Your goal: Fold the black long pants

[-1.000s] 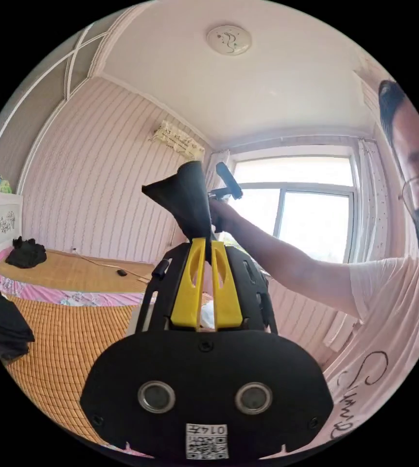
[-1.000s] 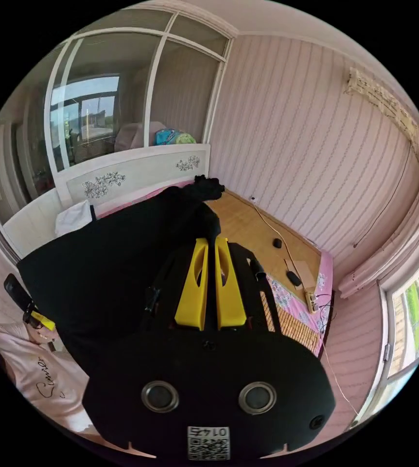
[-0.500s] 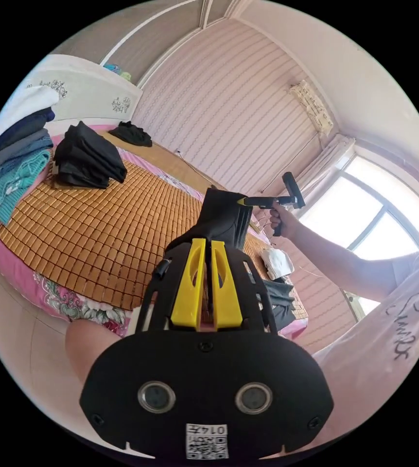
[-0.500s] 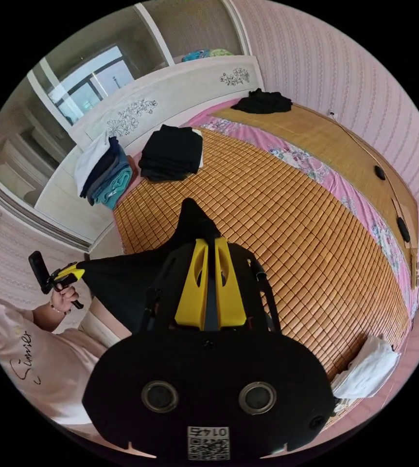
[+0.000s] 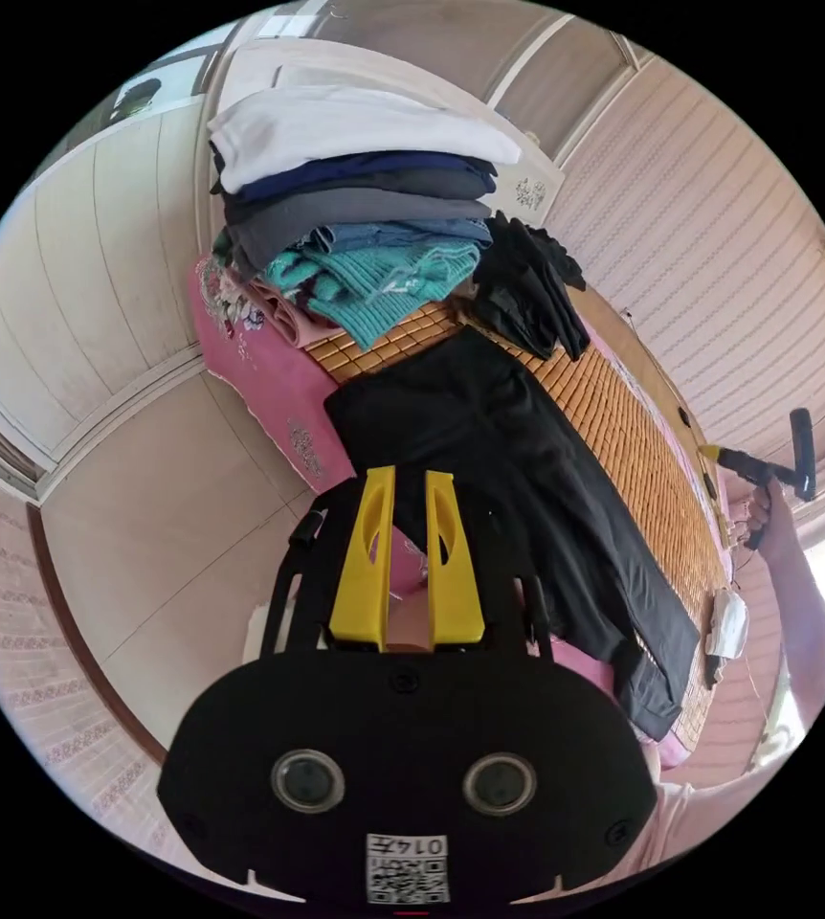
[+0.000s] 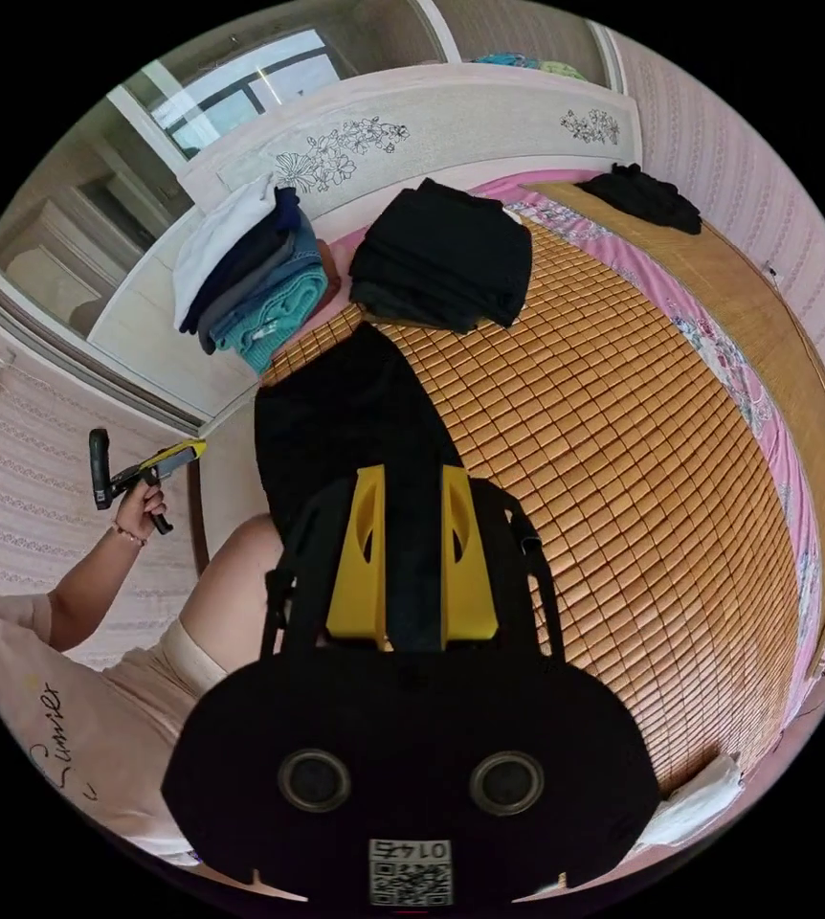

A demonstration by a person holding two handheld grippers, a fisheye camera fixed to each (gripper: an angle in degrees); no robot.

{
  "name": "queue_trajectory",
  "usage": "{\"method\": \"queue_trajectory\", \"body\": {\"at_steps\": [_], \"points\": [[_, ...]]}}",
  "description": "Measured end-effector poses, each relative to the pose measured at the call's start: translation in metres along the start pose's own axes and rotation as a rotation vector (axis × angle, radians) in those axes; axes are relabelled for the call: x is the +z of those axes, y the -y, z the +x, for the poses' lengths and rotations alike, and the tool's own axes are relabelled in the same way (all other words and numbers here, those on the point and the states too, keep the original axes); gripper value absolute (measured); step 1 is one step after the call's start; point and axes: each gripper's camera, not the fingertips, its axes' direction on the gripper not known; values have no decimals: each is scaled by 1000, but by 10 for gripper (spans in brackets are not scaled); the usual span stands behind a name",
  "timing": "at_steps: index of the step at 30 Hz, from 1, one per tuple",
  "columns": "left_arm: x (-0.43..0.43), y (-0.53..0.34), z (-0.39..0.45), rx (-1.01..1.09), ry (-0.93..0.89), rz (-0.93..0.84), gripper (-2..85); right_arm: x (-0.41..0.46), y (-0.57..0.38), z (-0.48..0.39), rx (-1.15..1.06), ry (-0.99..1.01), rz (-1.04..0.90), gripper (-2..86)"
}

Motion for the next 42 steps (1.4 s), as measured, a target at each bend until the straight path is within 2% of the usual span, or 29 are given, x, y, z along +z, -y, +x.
{"method": "queue_trajectory", "body": {"at_steps": [2, 5, 10, 13, 18, 22, 27, 28, 32, 36, 39, 42], "points": [[4, -2, 4, 15, -41, -11, 56, 2, -57, 23, 70, -20, -6, 85], [13, 0, 32, 102, -96, -27, 56, -8, -170, 64, 298, -112, -7, 82], [49, 2, 134, 407, -154, -110, 57, -27, -371, 112, 837, -270, 18, 80], [78, -1, 197, 545, -209, -170, 58, -23, -434, 122, 1004, -303, 44, 84], [129, 4, 283, 644, -240, -262, 65, 0, -460, 146, 1035, -352, 43, 82], [174, 7, 346, 706, -206, -323, 68, 29, -452, 171, 948, -355, 81, 10], [223, 2, 389, 697, -78, -363, 60, 72, -459, 198, 941, -398, 144, -7], [227, -1, 396, 688, -86, -331, 55, 74, -465, 200, 956, -427, 220, -8], [236, -3, 420, 705, -89, -307, 51, 87, -478, 219, 959, -456, 275, -9], [248, 0, 454, 756, -33, -243, 46, 99, -476, 258, 928, -431, 261, -9], [263, 8, 476, 748, -7, -249, 35, 107, -471, 283, 911, -438, 223, -9], [274, 15, 492, 712, -16, -292, 32, 107, -479, 301, 935, -363, 197, -7]]}}
